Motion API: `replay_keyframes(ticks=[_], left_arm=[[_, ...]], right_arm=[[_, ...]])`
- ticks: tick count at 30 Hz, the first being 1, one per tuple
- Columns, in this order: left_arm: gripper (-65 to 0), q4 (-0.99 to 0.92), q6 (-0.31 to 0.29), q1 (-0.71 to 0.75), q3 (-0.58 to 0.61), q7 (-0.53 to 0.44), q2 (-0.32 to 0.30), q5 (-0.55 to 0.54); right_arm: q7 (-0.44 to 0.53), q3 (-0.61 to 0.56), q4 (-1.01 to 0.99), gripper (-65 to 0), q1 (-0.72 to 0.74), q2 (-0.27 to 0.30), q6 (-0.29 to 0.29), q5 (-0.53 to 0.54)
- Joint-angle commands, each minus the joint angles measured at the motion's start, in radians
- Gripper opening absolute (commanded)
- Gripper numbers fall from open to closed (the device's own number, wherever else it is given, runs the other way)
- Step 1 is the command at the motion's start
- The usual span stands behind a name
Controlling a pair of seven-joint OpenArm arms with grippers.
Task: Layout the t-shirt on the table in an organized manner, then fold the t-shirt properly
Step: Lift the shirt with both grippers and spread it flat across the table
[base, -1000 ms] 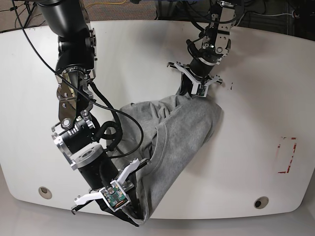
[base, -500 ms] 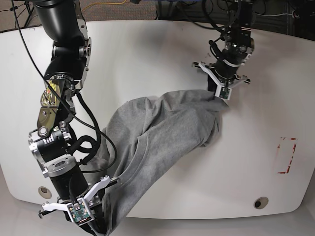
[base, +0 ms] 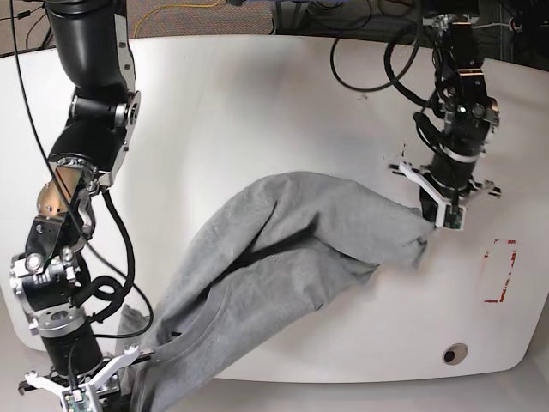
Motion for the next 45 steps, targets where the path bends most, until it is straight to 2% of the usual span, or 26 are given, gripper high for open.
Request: replay_keyframes(ticks=[1,4,8,13,18,23,28,34,39,43,45], left_arm=[[-64.4,0.029,-0.009,-0.075,-0.050,0.013,-0.003,-0.010],[-64.4,0.029,-0.051,-0.159,-0.110,0.073,-0.003,-0.010],[-64.4,0.029,-0.143,-0.299,-0.188,0.199,-0.003,-0.010],[-64.4,0.028,-0.210,-0.437,-0.242,0.327,-0.007,-0.008],[-64.4,0.028,-0.253,-0.544,-0.254,0.429,-0.008,-0.008],[-64.4,0.028,-0.263,-0.592,-0.256,0.495,-0.049,-0.008],[-64.4,0.028,-0.263,-0.583,-0.258,0.496,-0.056,-0.008],[-64.4,0.026,-0.266,-0.458,-0.276,0.496,-0.088,-0.008],[-64.4,0.025,-0.341,-0.325,-0.334,0.496,-0.088,-0.008],[-64.4,0.025,-0.404,-0.222,-0.379,0.495,-0.085,-0.008],[-64.4,0.023,-0.412,-0.162,-0.383,0.495,-0.085,-0.008]], right_arm=[[0.035,0.009,-0.014,-65.0,0.068,0.030,-0.011,-0.001],[0.035,0.011,-0.057,-65.0,0.110,0.052,-0.016,-0.003],[0.035,0.011,-0.124,-65.0,0.169,0.084,-0.019,0.000],[0.033,0.011,-0.150,-65.0,0.214,0.112,-0.019,-0.003],[0.029,0.012,-0.161,-65.0,0.231,0.124,-0.019,-0.003],[-0.036,0.060,-0.160,-65.0,0.214,0.142,-0.016,0.007],[-0.053,0.123,-0.157,-65.0,0.133,0.144,-0.011,0.007],[-0.054,0.227,-0.154,-65.0,-0.051,0.146,-0.010,0.007],[-0.054,0.316,-0.115,-65.0,-0.233,0.133,-0.010,0.008],[-0.054,0.381,-0.071,-65.0,-0.375,0.083,-0.010,0.008],[-0.054,0.413,-0.041,-65.0,-0.455,0.052,-0.010,0.008]])
